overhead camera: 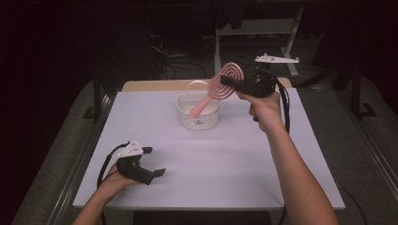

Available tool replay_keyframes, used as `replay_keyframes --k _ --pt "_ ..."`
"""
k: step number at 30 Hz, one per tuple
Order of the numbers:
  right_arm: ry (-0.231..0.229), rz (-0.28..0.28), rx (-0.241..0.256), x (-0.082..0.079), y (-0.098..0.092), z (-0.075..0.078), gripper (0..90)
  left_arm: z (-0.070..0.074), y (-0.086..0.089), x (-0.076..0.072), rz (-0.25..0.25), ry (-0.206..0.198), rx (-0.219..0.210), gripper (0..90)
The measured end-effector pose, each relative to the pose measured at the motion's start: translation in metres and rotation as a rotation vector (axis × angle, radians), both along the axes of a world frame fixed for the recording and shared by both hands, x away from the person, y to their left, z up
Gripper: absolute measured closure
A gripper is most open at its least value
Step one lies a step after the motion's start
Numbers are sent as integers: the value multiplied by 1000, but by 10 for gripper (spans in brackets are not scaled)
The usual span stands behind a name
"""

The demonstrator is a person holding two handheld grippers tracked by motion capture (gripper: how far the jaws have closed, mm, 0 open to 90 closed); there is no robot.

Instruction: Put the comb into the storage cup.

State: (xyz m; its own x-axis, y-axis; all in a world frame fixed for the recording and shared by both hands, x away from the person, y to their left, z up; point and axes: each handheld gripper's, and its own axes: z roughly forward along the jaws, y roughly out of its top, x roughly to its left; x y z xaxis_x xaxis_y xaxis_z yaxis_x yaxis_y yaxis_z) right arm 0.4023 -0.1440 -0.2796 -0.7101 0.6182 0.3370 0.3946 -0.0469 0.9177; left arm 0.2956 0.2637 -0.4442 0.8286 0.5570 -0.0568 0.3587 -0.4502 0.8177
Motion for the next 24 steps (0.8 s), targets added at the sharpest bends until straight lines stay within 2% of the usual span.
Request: replay_keyframes --k 11,24 --pt "5 -55 10 18 5 -11 630 0 0 0 1 -7 3 2" --pt "19 -102 -7 39 13 -28 630 -1 -1 0 -4 -3 3 2"
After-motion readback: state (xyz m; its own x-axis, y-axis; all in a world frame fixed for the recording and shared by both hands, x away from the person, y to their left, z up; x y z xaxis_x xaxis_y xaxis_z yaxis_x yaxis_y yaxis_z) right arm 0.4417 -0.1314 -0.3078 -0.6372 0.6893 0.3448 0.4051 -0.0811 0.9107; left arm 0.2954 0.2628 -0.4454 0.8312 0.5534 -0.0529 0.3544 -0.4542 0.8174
